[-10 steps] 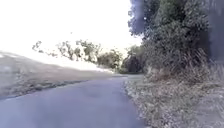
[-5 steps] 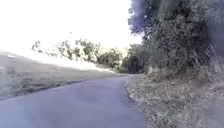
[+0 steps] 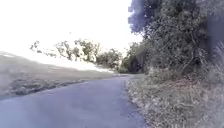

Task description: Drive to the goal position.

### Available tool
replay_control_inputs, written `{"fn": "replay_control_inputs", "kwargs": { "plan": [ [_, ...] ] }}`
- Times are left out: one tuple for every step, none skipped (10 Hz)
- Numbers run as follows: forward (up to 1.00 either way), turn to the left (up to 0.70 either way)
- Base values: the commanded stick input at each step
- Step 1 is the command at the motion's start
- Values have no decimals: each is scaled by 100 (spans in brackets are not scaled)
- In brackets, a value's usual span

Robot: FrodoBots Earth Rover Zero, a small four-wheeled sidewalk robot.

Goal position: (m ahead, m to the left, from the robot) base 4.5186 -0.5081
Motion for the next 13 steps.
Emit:
{"fn": "replay_control_inputs", "kwargs": {
  "plan": [
    [70, 0],
    [70, 0],
    [70, 0],
    [70, 0],
    [70, 0],
    [70, 0],
    [70, 0],
    [70, 0],
    [70, 0],
    [70, 0],
    [70, 0],
    [70, 0],
    [70, 0]
  ]
}}
